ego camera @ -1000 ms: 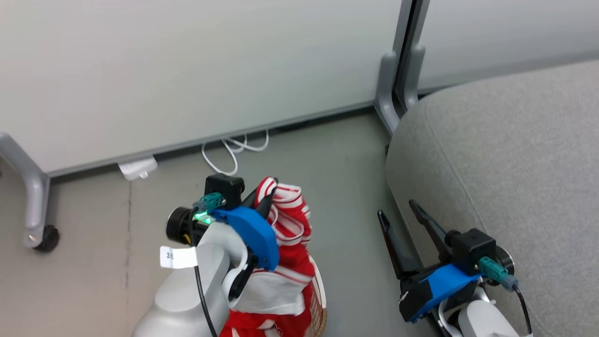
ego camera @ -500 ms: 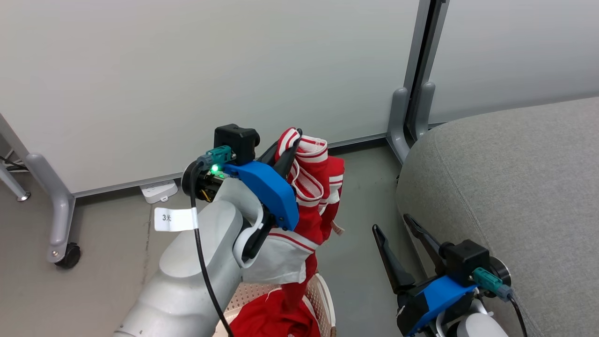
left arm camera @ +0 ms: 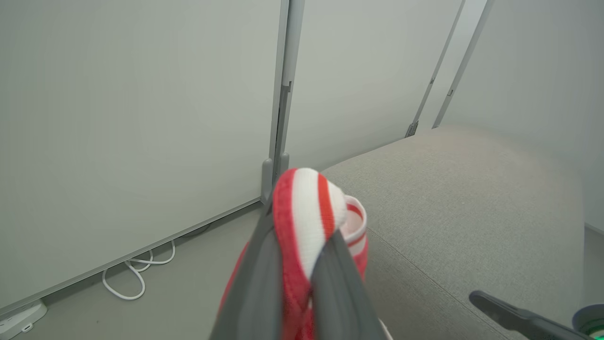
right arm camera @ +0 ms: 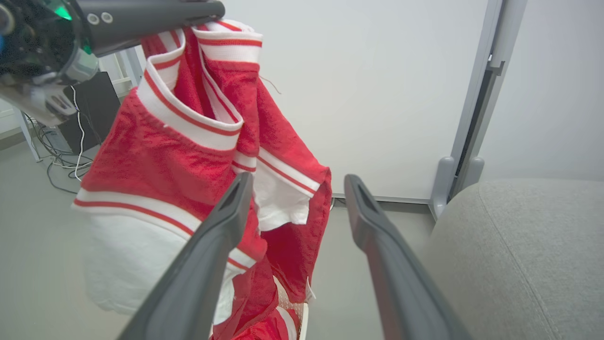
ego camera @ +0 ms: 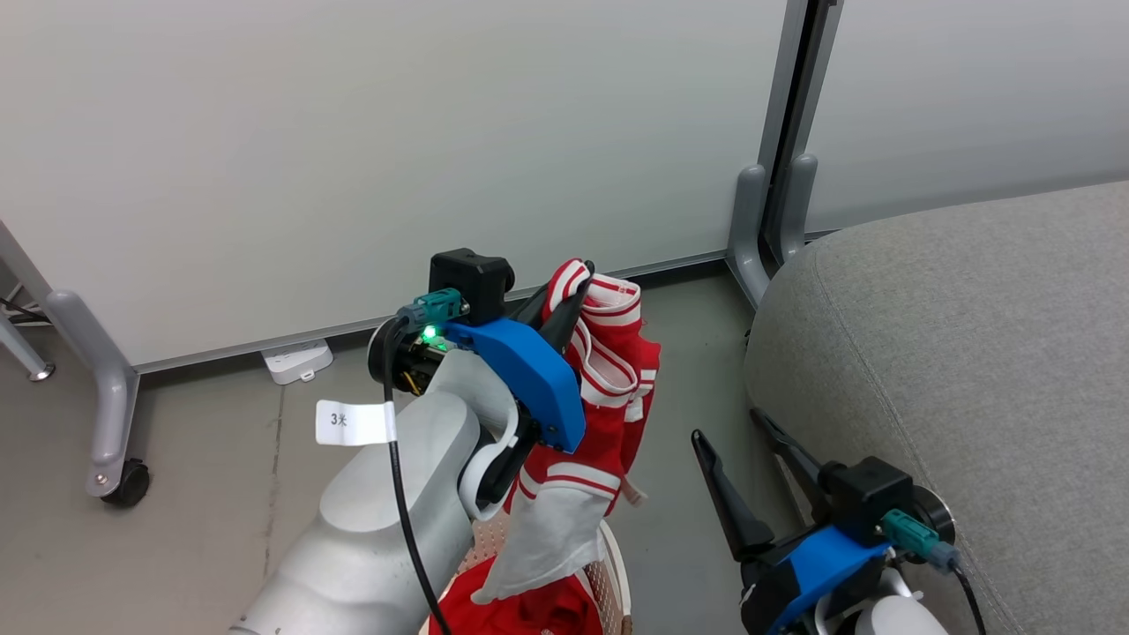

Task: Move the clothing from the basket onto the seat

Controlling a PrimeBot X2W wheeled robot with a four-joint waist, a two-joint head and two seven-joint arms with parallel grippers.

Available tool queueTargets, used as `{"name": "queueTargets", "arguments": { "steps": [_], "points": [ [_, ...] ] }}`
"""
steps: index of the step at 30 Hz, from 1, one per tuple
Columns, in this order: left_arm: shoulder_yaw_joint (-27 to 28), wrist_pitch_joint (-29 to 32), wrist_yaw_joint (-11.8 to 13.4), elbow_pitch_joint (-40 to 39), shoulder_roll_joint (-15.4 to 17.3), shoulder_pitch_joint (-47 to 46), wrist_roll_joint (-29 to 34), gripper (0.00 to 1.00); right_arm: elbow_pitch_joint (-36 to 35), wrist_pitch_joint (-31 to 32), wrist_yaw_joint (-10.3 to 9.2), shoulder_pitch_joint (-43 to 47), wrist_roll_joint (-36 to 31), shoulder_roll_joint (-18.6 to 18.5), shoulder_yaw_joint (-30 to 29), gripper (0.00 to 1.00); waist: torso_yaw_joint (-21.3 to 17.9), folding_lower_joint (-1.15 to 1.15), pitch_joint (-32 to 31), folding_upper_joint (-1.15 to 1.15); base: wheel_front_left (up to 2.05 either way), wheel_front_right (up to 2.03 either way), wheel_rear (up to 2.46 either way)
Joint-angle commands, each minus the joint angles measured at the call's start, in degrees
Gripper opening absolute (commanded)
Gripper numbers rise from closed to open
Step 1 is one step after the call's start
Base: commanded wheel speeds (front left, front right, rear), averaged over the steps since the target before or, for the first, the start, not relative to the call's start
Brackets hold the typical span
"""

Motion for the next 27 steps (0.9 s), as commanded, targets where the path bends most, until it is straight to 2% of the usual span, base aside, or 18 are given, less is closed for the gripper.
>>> {"name": "queueTargets", "arguments": {
  "steps": [1,12,18,27],
  "points": [
    [-0.12,-0.34,0.24,-0.15,0.02,-0.23,-0.21,0.00,-0.25,-0.12,0.01,0.36,-0.27,-0.18,0.44,1.00,-0.01,0.00,0.00,0.00,0.00,0.00,0.00],
    [-3.00,-0.63,0.44,0.09,0.01,-0.84,-1.90,0.00,2.31,2.38,0.01,-6.63,1.98,-0.17,4.12,1.00,0.04,0.00,0.35,0.00,0.00,0.00,0.00],
    [-4.69,-0.73,0.51,-0.50,0.00,-1.55,-2.69,0.00,8.70,5.27,0.01,-13.36,3.60,-0.17,7.39,1.00,0.49,0.00,0.82,0.00,0.00,0.00,0.00],
    [-7.13,-0.98,0.38,-1.46,0.01,-2.74,-4.13,0.00,20.60,8.49,0.01,-22.50,10.28,-0.17,13.94,1.00,1.38,0.00,1.34,0.00,0.00,0.00,0.00]
  ]
}}
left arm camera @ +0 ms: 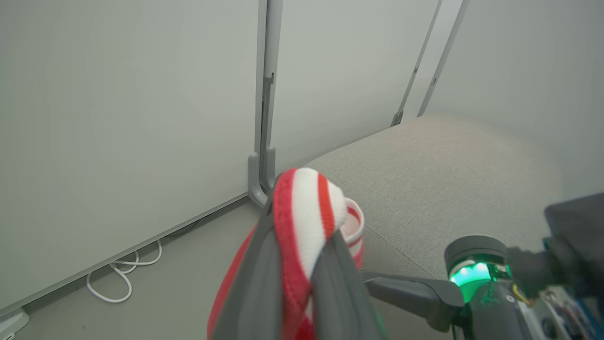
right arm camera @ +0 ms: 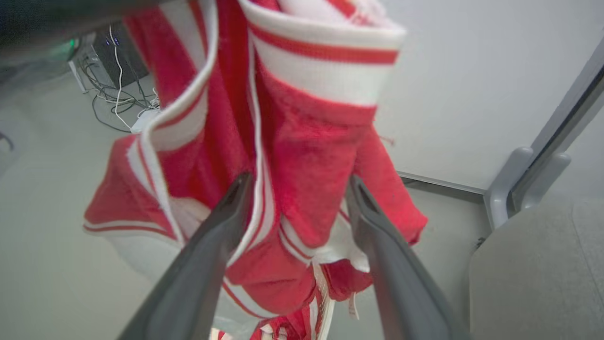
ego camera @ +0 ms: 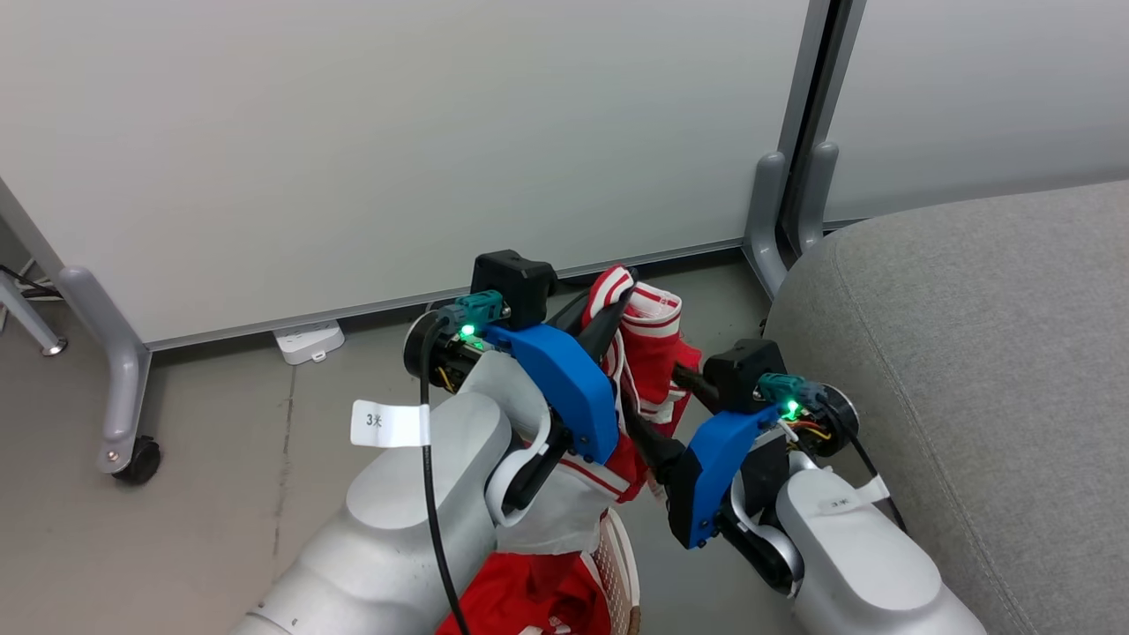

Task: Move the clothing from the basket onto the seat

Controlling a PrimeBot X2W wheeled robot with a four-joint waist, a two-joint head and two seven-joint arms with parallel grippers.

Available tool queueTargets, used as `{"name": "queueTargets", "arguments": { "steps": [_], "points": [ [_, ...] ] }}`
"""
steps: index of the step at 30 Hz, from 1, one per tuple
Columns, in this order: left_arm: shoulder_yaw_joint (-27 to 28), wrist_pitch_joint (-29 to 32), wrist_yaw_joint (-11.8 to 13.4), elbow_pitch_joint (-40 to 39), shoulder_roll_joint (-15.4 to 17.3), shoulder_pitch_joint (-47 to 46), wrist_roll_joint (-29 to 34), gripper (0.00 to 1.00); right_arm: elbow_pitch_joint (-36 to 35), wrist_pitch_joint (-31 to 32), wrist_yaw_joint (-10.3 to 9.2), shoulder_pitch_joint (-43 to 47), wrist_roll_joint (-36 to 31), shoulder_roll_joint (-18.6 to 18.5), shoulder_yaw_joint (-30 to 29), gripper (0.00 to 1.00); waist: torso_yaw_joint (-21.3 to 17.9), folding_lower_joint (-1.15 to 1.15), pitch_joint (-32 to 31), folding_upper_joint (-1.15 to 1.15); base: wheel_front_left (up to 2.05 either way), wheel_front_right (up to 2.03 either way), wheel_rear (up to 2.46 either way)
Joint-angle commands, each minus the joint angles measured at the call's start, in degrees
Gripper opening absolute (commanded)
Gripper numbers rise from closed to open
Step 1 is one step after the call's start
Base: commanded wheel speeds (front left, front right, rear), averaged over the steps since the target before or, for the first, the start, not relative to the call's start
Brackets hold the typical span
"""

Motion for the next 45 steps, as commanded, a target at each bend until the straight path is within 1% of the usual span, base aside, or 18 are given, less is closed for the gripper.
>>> {"name": "queueTargets", "arguments": {
  "steps": [1,3,5,9,16,32,41,42,43,44,45],
  "points": [
    [-0.47,-0.45,0.14,-0.29,0.00,-0.93,-0.50,0.00,2.18,0.44,0.03,-2.11,2.40,-0.15,2.33,1.00,0.21,0.00,0.01,0.00,0.00,0.00,0.00],
    [-0.95,-0.56,0.10,-0.36,0.02,-1.21,-0.79,0.00,4.00,0.52,0.03,-3.53,4.48,-0.16,4.53,1.00,0.36,0.00,-0.01,0.00,0.00,0.00,0.00],
    [-1.37,-0.80,0.07,-0.37,-0.01,-1.39,-1.15,0.00,5.54,-0.41,0.02,-4.77,5.60,-0.16,6.03,0.00,0.50,0.00,-0.11,0.00,0.00,0.00,0.00],
    [-1.86,-1.24,0.11,0.10,0.00,-1.74,-1.60,0.00,8.26,-2.02,0.02,-6.15,7.47,-0.16,8.03,0.00,0.60,0.00,-0.39,0.00,0.00,0.00,0.00],
    [-1.97,-1.76,0.02,1.40,0.01,-2.00,-2.00,0.00,11.45,-4.57,0.02,-7.44,8.62,-0.16,9.90,0.00,0.13,0.00,-0.77,0.00,0.00,0.00,0.00],
    [-2.60,-1.95,-0.40,2.79,0.02,-2.19,-2.63,0.00,14.31,-7.60,0.02,-9.11,11.27,-0.16,12.80,0.00,-0.54,0.00,-0.97,0.00,0.00,0.00,0.00],
    [-3.10,-2.44,-0.06,3.38,0.03,-2.44,-2.44,0.00,15.32,-8.38,0.02,-9.85,12.28,-0.16,14.09,0.00,-0.64,0.00,-0.93,0.00,0.00,0.00,0.00],
    [-3.14,-2.53,-0.06,3.45,0.02,-2.39,-2.45,0.02,15.38,-8.52,0.02,-9.83,12.36,-0.16,14.16,0.00,-0.64,0.00,-0.92,0.00,0.00,0.00,0.00],
    [-3.23,-2.57,-0.07,3.54,0.02,-2.37,-2.42,0.22,15.47,-8.61,0.02,-9.78,12.35,-0.16,14.26,0.00,-0.64,0.00,-0.90,0.00,0.00,0.00,0.00],
    [-3.38,-2.72,-0.08,3.58,0.08,-2.41,-2.22,0.53,15.57,-8.72,0.02,-9.76,12.44,-0.16,14.36,0.00,-0.63,0.00,-0.86,0.00,0.00,0.00,0.00],
    [-3.64,-3.06,-0.12,3.54,0.28,-2.45,-1.78,0.95,15.61,-8.87,0.02,-9.78,12.57,-0.16,14.44,0.00,-0.64,0.00,-0.80,0.00,0.00,0.00,0.00]
  ]
}}
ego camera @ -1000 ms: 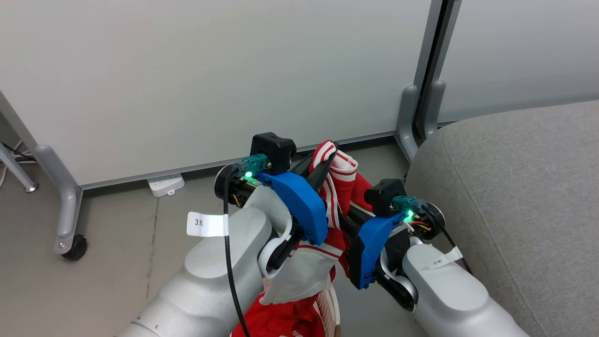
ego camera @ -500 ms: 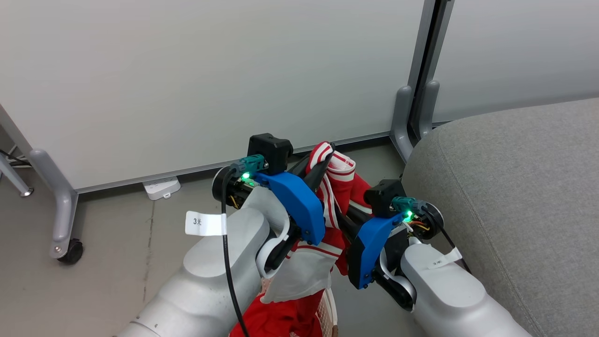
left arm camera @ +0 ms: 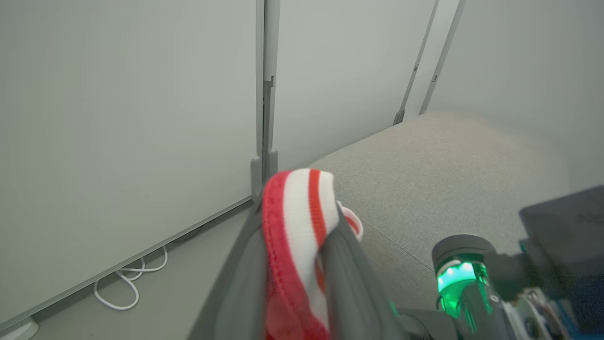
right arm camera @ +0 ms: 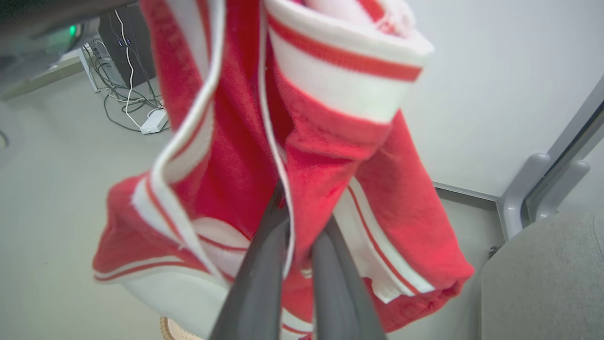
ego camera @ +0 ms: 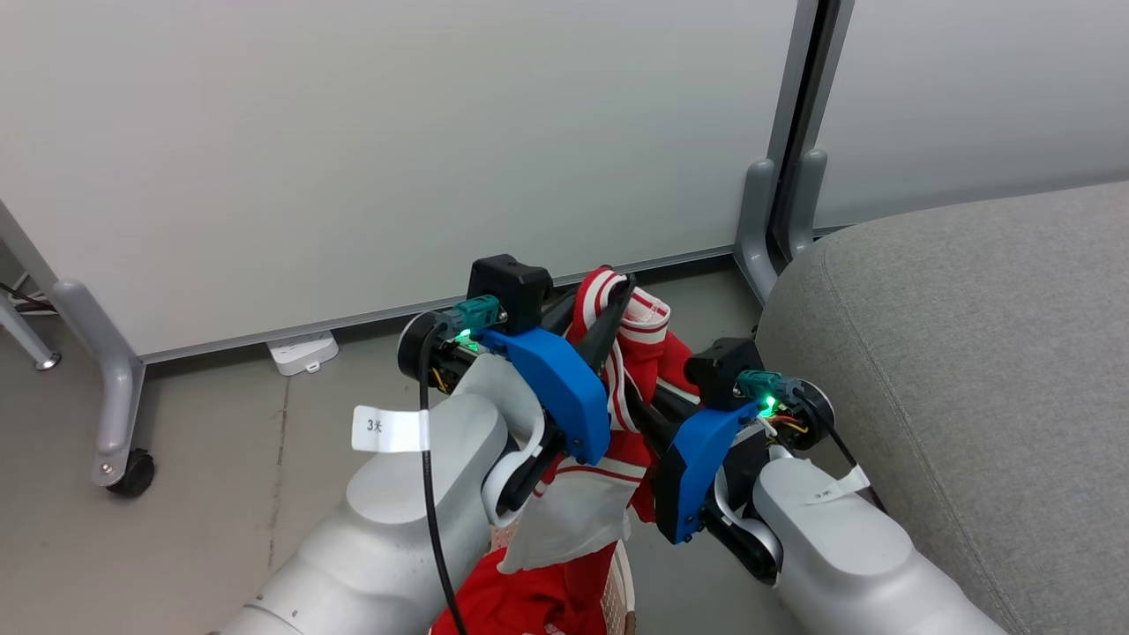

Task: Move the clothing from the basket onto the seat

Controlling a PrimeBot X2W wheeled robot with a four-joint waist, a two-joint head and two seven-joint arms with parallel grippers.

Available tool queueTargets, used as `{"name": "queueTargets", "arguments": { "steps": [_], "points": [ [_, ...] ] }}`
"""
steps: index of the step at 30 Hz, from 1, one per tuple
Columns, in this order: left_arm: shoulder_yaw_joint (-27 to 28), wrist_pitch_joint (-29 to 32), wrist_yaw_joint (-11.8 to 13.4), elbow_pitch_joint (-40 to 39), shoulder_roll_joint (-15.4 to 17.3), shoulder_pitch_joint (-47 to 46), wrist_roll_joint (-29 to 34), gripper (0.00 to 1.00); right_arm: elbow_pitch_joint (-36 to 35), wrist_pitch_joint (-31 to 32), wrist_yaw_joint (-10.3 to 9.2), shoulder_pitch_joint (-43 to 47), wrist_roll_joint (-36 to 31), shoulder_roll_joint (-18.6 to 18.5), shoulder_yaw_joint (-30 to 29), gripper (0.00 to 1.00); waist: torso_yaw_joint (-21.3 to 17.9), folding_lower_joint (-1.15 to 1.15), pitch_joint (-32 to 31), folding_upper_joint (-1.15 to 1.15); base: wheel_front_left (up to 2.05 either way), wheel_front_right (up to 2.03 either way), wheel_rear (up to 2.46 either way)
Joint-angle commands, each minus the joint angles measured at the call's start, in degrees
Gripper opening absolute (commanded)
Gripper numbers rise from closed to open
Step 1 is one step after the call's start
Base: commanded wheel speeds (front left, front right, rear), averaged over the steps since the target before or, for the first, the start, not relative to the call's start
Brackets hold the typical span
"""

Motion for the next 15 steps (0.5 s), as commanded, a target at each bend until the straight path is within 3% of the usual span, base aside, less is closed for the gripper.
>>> {"name": "queueTargets", "arguments": {
  "steps": [1,15],
  "points": [
    [-0.54,-0.90,-0.04,0.01,0.48,-0.59,0.74,1.00,0.15,-0.60,0.01,-0.60,0.32,-0.16,0.21,0.00,-0.02,0.00,0.08,0.00,0.00,0.00,0.00],
    [2.18,-7.76,-1.09,-6.90,8.74,12.37,2.25,1.00,0.89,-4.27,0.01,-1.26,-0.69,-0.15,-1.27,0.00,0.13,0.00,0.50,0.00,0.00,0.00,0.00]
  ]
}}
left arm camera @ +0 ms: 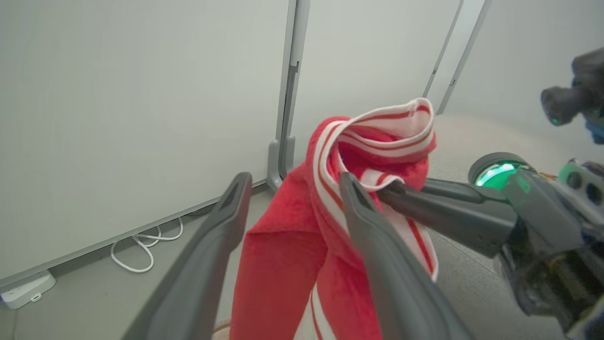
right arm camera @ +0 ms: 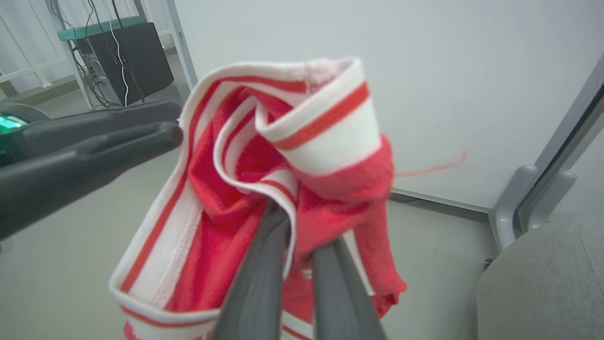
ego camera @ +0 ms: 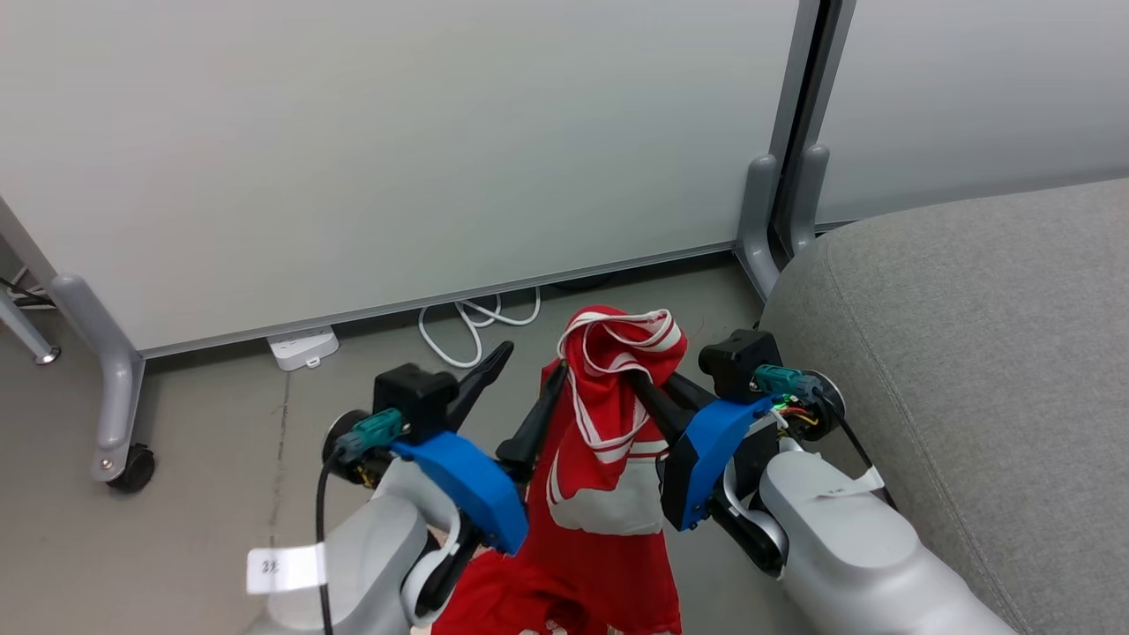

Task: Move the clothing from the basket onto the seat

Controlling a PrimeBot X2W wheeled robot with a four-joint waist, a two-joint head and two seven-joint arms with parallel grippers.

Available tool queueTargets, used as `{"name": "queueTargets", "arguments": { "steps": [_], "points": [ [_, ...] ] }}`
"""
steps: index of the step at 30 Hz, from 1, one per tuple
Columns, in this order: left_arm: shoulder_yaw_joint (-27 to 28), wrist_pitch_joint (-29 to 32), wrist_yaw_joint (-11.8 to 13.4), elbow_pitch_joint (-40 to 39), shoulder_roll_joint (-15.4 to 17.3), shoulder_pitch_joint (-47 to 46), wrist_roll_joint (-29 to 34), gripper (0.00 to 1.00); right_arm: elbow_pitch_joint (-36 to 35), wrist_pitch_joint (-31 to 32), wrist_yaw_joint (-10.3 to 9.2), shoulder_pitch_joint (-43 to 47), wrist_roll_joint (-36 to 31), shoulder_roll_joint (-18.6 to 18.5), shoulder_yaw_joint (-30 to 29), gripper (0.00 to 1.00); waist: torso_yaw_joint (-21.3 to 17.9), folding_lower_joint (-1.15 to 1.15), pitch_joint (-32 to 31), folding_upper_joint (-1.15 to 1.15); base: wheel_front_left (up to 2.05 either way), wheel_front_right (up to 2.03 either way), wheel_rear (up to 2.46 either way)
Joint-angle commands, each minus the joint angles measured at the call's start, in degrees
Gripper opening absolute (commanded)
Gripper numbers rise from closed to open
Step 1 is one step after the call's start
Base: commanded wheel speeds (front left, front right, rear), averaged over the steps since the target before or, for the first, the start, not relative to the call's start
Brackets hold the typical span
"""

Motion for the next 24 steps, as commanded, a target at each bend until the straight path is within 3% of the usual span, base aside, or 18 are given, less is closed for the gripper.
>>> {"name": "queueTargets", "arguments": {
  "steps": [1,6,10,16,24],
  "points": [
    [2.19,-0.39,0.55,-2.41,1.42,2.64,1.57,1.00,0.12,-0.63,0.01,-0.75,-0.39,-0.14,-0.43,0.00,0.06,0.00,0.06,0.00,0.00,0.00,0.00],
    [11.06,-0.36,1.33,-13.07,4.77,12.14,8.64,1.00,0.11,-1.05,0.01,-0.54,-0.77,-0.14,-1.16,0.00,0.02,0.00,0.17,0.00,0.00,0.00,0.00],
    [17.78,-0.38,1.03,-19.07,5.35,19.59,13.26,1.00,0.30,-1.23,0.01,-0.26,-1.33,-0.14,-1.85,0.00,0.24,0.00,0.14,0.00,0.00,0.00,0.00],
    [24.16,-0.38,0.02,-22.57,4.02,26.31,18.13,1.00,0.41,-1.38,0.01,0.37,-1.90,-0.14,-2.71,0.00,0.63,0.00,-0.09,0.00,0.00,0.00,0.00],
    [28.01,-0.39,-0.79,-23.47,1.99,29.22,21.92,1.00,-0.24,-0.78,0.01,0.84,-2.20,-0.14,-2.98,0.00,0.39,0.00,-0.07,0.00,0.00,0.00,0.00]
  ]
}}
